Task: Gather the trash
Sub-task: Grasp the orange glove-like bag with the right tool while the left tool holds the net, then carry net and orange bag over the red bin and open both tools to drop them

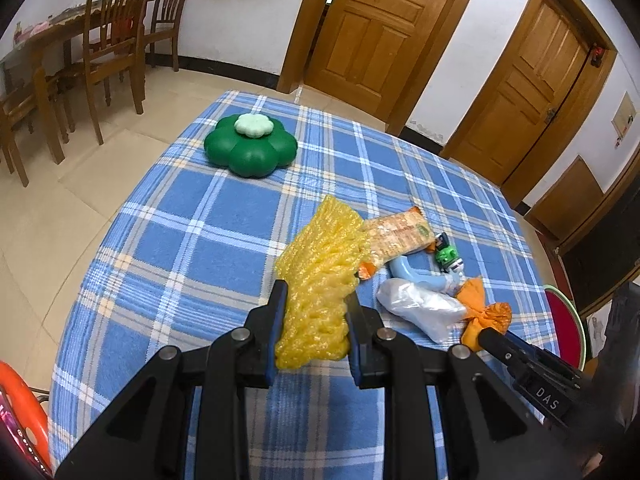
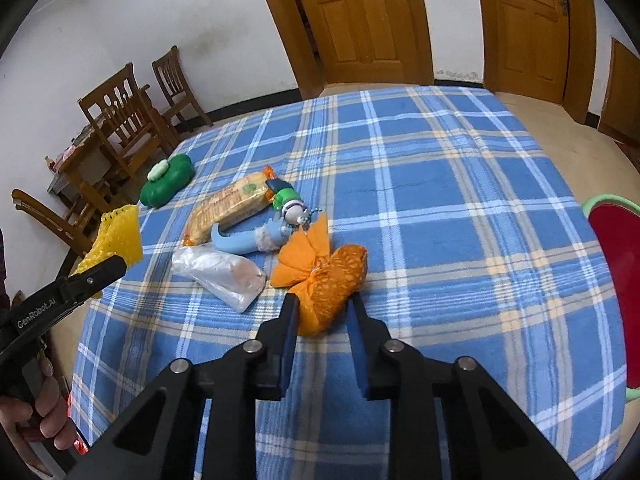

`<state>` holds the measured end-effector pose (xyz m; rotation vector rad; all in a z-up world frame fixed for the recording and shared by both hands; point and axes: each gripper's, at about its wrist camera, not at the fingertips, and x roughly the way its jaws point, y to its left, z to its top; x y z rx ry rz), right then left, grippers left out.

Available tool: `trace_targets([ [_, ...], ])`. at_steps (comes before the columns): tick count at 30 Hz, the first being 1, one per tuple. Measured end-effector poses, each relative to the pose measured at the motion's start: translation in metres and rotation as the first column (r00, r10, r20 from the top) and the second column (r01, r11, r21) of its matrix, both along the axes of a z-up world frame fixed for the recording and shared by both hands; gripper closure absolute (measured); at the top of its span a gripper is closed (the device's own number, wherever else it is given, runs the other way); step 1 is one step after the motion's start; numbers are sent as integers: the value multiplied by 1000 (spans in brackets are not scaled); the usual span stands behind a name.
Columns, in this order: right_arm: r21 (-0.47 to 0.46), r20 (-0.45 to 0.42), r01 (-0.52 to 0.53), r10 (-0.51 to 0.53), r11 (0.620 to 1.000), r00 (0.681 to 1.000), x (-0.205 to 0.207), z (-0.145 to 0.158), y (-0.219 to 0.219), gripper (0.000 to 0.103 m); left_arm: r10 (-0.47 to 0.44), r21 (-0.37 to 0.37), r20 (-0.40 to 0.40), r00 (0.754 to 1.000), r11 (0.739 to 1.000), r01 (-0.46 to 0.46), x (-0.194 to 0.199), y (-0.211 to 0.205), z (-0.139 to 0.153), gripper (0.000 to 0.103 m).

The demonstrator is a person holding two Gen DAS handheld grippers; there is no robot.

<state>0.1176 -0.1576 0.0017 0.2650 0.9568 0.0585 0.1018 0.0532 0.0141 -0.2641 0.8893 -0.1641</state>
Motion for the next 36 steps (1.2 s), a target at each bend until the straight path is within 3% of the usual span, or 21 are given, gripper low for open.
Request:
trace_targets([
  [20,-6,148,147,-145,989,978,-59,51,-61,79,-112,-9,36,993,994,112,-18,-44,27,77],
  [36,16,193,369,-365,929,911,-107,67,-142,79,-307,-42,36,951,950,308,-20,-120,48,77],
])
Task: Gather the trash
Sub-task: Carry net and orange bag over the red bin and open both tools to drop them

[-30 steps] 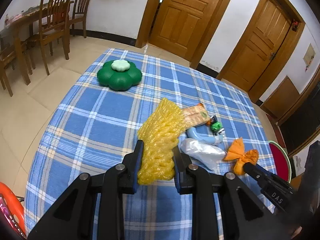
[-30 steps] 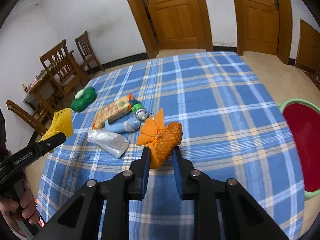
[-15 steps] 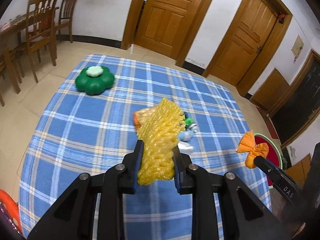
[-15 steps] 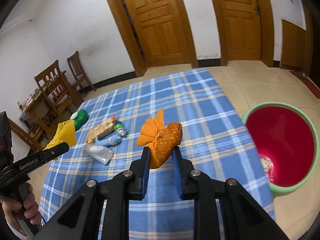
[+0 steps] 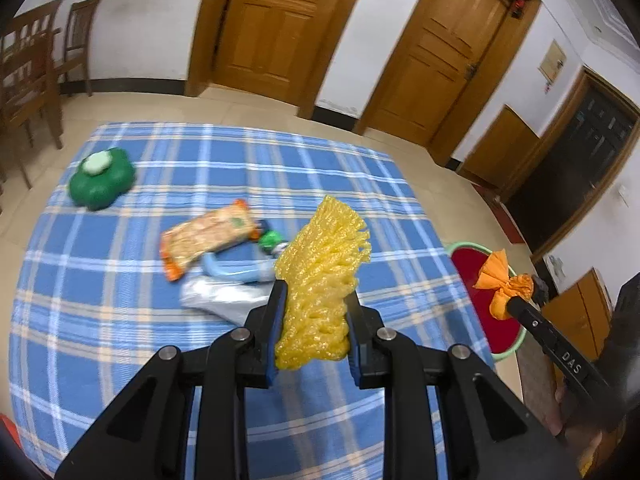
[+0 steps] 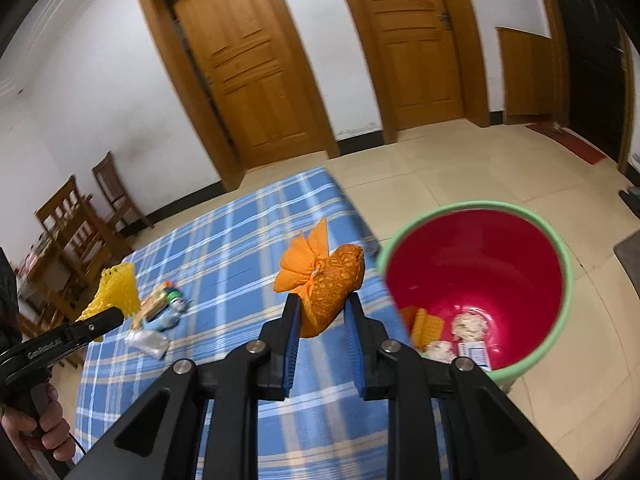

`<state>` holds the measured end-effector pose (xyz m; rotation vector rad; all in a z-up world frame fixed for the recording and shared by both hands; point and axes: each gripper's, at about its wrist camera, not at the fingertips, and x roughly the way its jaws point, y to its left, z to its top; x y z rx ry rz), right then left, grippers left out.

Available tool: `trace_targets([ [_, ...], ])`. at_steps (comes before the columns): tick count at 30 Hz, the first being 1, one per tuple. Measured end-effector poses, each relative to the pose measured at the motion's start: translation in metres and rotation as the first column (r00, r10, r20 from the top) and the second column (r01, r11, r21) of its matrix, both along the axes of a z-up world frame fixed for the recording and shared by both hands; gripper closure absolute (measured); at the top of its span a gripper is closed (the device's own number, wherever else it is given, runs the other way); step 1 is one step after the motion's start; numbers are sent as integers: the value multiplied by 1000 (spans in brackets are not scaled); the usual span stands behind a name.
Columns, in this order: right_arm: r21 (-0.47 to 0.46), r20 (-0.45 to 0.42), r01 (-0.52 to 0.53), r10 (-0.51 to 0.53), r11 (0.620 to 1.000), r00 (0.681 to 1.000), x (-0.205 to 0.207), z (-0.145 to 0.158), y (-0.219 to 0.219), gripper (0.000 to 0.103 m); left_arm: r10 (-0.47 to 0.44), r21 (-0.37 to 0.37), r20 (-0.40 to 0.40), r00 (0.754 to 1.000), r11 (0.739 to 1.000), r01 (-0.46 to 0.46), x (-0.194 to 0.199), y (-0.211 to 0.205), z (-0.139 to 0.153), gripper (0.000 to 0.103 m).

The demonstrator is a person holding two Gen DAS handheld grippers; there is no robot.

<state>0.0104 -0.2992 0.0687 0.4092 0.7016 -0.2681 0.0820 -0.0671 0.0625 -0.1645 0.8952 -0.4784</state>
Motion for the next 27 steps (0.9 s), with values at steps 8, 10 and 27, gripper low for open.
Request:
trace_targets([
  [8,24,2,98,-98,995,995,-20,-5,-39,79,-107,10,1,994,994,107,-3,-50,6,77],
  [10,30,-1,120,-120,992,993,-25,-7,-47,78,-132,19,2,991,991,132,-5,-63,6,77],
  [27,87,-61,257,-253,962,966,-48,-40,-105,74,-291,69,-7,957,954,291,-9,-154,0,77],
])
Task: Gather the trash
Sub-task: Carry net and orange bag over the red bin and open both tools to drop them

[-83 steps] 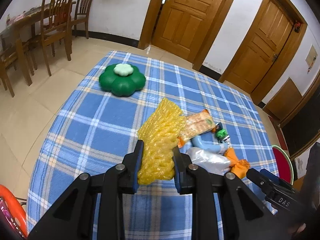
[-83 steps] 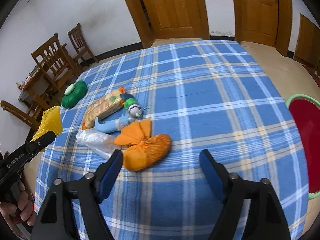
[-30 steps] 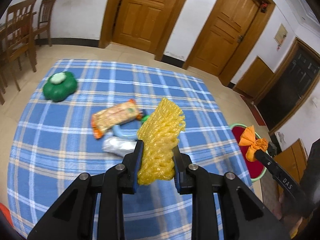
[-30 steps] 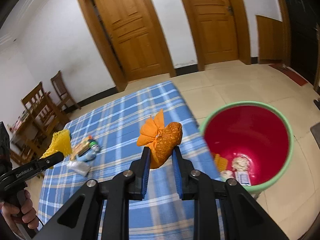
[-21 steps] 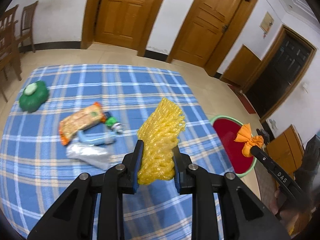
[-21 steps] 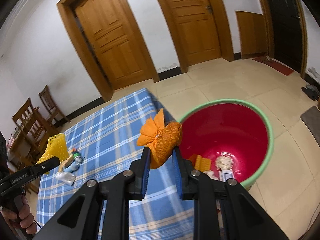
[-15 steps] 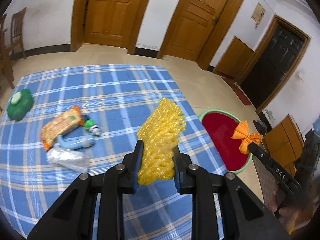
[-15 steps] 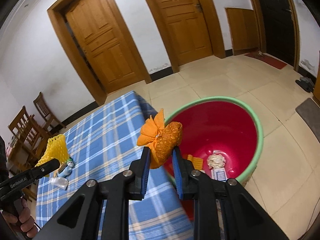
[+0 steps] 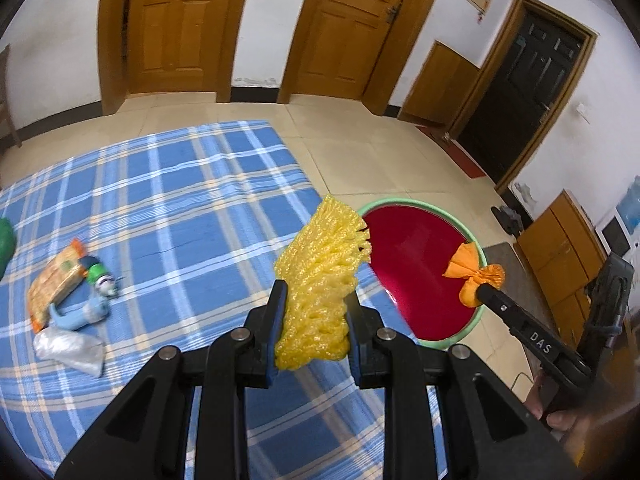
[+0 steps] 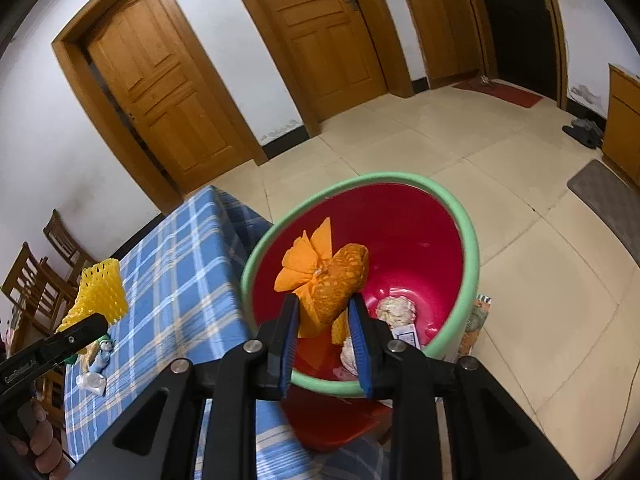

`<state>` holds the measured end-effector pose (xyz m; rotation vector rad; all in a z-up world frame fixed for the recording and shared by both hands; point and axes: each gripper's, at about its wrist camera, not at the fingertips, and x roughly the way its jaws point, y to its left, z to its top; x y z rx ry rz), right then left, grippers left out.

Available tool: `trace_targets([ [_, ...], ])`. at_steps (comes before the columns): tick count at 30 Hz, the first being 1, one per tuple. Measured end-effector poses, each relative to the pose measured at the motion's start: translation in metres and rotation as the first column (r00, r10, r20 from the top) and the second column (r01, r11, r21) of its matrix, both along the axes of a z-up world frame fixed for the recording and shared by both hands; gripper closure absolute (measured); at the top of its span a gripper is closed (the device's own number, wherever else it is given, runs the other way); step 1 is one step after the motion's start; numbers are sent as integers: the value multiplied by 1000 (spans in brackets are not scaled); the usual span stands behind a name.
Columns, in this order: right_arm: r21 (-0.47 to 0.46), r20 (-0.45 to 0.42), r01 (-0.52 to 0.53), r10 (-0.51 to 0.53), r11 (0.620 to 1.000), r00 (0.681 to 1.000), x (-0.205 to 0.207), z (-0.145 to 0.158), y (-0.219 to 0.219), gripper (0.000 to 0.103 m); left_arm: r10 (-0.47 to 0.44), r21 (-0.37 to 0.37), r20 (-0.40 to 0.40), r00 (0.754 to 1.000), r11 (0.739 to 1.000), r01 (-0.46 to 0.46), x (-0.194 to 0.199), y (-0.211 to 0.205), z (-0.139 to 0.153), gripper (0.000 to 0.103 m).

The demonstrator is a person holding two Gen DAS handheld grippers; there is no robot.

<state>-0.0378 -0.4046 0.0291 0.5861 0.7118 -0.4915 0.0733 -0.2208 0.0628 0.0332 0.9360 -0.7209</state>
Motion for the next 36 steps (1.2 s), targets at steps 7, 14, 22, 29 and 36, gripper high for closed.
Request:
trace_targets([
  [7,40,-19,42,-41,998,999,-3,-17,-19,72,-54,22,-5,999,998,54,-1,-31,-6,77],
  [14,57,-15,66,-66,996,998,-9,-21,-30,66,-96,41,-17,995,994,97,-3,-55,-16,77],
  [22,71,7,107,-108,992,994,-21,-18,-43,62,-150,62,-24,988,987,151,-8,-81,-27,77],
  [29,83,10,128,-129,988,992,-29,-20,-52,62,-224,84,-22,974,971,225,-12,-110,-34,77],
  [36,93,11,149,-151,984,989,-35,-21,-59,59,-256,108,-38,966,960,259,-13,-127,-36,71],
])
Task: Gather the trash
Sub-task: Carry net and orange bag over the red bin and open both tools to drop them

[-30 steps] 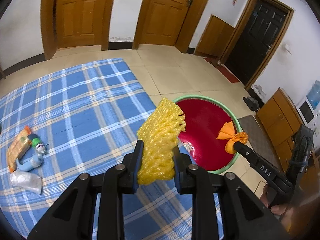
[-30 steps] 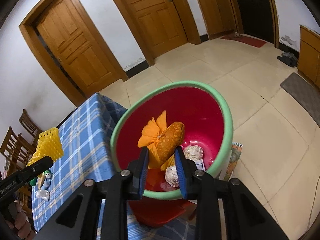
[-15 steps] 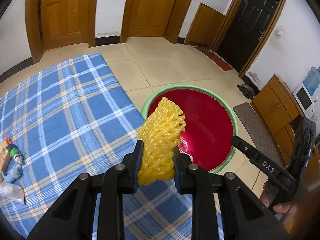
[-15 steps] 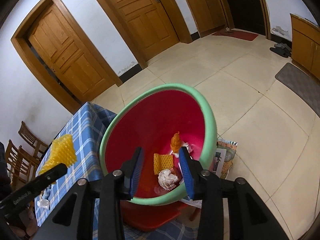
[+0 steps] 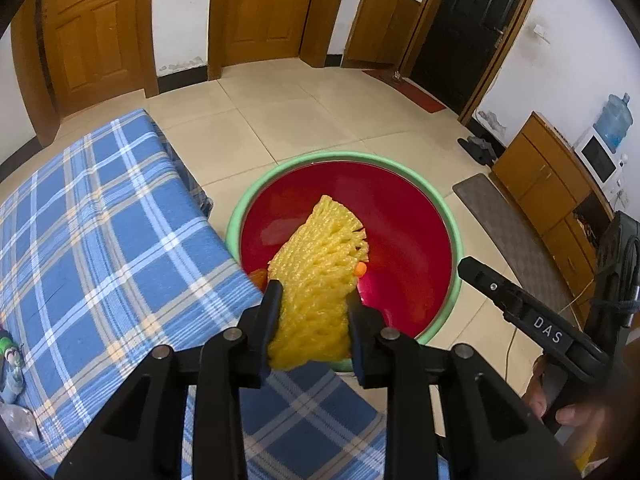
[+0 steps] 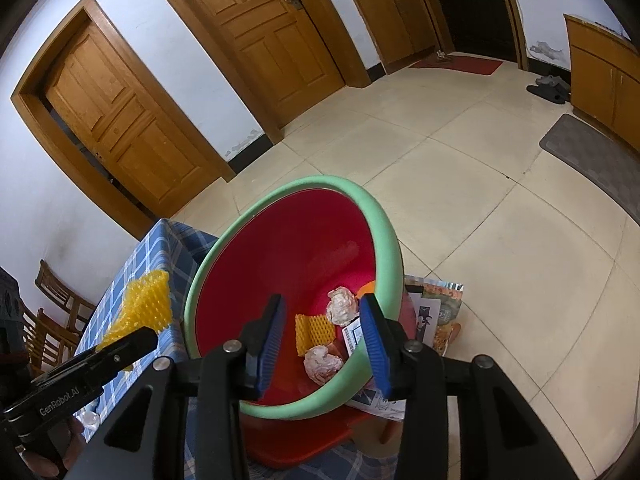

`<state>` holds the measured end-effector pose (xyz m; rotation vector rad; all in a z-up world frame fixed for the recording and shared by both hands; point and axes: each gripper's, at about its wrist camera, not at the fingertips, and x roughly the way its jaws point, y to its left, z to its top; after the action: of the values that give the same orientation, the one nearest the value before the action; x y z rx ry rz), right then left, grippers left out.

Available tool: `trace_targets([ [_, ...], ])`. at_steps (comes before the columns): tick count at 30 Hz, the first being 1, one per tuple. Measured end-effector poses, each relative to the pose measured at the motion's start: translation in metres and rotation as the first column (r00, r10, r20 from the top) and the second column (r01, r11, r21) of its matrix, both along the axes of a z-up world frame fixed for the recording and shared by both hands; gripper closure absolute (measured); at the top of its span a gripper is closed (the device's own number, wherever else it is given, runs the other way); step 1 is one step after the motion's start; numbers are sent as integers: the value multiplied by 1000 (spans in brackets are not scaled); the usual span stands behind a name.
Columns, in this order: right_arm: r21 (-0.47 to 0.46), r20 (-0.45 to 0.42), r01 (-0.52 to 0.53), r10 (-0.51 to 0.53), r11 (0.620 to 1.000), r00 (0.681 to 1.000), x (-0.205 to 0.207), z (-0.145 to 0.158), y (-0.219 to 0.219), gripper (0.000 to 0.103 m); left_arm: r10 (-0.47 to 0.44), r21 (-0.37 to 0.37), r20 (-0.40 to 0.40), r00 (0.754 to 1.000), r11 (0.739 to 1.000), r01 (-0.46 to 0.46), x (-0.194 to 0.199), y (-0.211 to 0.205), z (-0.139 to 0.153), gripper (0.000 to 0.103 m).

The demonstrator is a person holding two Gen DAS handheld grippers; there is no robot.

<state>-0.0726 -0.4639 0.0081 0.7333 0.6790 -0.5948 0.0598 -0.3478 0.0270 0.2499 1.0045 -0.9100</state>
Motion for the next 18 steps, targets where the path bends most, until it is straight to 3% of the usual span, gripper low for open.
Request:
trace_targets([
  [5,3,4,2,-2,1000,1000,-2,0,-2,56,5,6,4,1000,1000,-5,-1,-4,1,61],
  [14,4,8,4,-4,1000,1000,-4,1,-3,48,-2,-20,12,1000,1000,2,-4,-8,6,58],
  [18,3,8,6,-6,1000,1000,-3,1,-3,43,-15,-31,39,999,999,16,-7,-10,11,49],
])
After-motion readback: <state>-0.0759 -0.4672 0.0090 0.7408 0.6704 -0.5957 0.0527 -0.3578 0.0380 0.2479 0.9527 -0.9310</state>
